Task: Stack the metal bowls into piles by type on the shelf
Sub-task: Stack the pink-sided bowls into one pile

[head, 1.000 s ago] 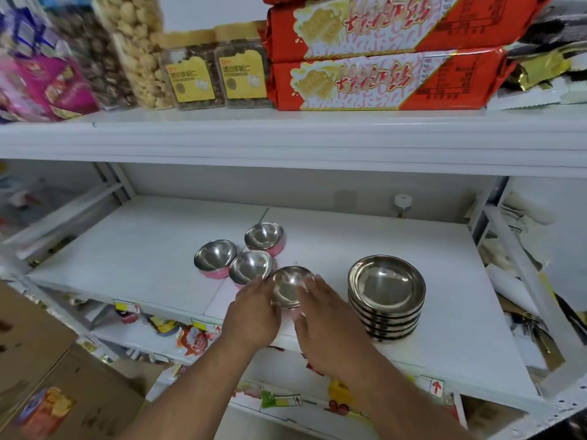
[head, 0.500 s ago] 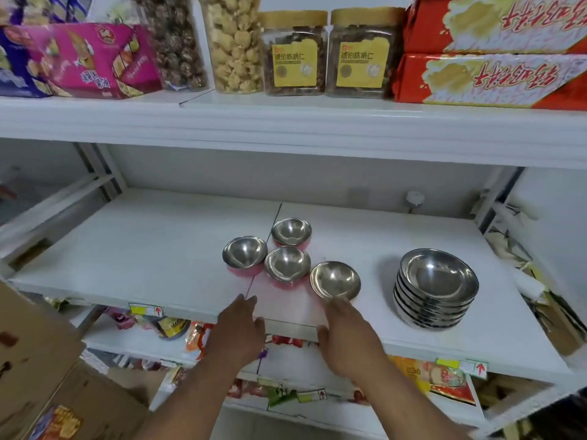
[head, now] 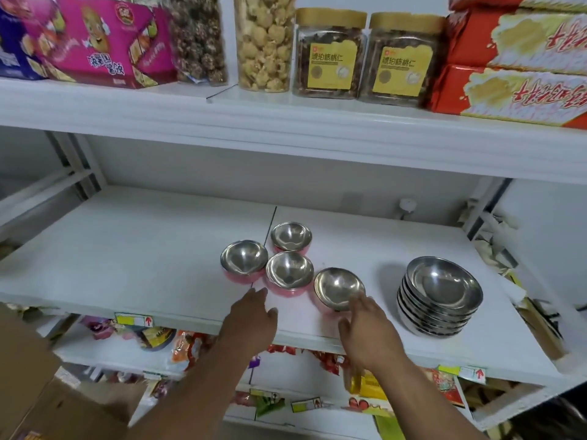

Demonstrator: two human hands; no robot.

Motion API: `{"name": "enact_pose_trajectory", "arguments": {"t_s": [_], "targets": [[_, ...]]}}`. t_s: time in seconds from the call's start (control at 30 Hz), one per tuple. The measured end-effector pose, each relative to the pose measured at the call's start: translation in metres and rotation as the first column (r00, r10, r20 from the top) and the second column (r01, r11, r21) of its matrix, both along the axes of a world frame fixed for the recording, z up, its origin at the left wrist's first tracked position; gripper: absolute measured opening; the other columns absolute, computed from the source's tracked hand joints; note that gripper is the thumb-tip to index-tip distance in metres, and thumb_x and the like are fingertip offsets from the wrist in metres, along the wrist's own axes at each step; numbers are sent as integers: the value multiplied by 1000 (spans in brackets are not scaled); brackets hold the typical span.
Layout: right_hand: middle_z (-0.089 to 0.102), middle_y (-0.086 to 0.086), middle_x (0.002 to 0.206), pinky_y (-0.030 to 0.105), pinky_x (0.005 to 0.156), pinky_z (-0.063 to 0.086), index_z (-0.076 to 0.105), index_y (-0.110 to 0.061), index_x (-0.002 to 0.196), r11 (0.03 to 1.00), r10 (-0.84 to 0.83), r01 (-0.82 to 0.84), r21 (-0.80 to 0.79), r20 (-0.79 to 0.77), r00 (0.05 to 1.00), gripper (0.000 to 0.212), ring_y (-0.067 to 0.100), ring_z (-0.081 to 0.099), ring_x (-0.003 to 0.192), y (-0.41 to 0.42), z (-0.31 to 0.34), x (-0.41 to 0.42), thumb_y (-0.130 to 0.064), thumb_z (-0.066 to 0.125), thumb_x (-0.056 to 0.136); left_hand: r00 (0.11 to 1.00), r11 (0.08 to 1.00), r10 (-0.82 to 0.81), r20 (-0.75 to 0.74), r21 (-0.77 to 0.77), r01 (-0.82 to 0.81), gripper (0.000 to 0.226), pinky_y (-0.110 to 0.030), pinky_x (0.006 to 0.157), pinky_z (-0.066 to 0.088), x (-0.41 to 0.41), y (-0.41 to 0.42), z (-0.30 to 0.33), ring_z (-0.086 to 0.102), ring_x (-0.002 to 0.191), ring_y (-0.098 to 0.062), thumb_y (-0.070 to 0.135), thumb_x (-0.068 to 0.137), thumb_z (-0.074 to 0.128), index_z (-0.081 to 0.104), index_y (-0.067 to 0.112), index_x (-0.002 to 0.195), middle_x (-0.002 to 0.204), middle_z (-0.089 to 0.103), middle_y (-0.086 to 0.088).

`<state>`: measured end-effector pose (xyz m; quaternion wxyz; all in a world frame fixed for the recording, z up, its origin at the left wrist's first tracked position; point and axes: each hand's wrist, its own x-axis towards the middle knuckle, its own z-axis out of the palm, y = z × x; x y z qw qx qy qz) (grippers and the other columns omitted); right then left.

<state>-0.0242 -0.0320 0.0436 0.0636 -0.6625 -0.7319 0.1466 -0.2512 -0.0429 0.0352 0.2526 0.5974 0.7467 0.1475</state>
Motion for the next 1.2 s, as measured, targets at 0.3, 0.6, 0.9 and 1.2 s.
{"name": "enact_pose_trajectory", "arguments": {"t_s": [0.3, 0.6, 0.9, 1.2], "targets": [[55, 13, 140, 41, 102, 47, 48, -13, 141, 996, -94, 94, -12, -51, 994, 55, 32, 53, 128, 45, -25, 24, -39, 40, 93, 970, 999, -38, -241, -7, 37, 54, -43, 104, 45, 10, 34, 0, 49, 131, -25, 43, 96, 45, 40, 22, 147, 147, 51, -1], [63, 8, 125, 37, 81, 51, 50, -14, 133, 992, -128, 128, -14, -205, 970, 45, 29, 62, 108, 57, -39, 27, -39, 36, 99, 991, 985, 115, -61, -122, -122, 63, -43, 103, 45, 7, 57, -10, 52, 130, -29, 50, 96, 44, 30, 26, 152, 148, 50, -4], [75, 9, 84, 37, 54, 55, 55, -12, 116, 884, -452, 303, -355, -490, 745, 28, 23, 70, 64, 69, -41, 18, -27, 41, 97, 573, 864, 503, 647, -375, -336, 27, -45, 82, 62, 12, 94, -12, 71, 95, -29, 23, 95, 59, 54, 21, 121, 102, 68, -8], [77, 20, 79, 31, 48, 58, 59, -4, 112, 808, -589, 385, -447, -629, 507, 23, 28, 77, 62, 72, -27, 9, -13, 41, 100, 399, 855, 514, 759, -416, -309, 23, -32, 57, 37, 4, 98, -15, 42, 73, -25, -6, 88, 46, 59, 12, 95, 88, 50, -16]]}}
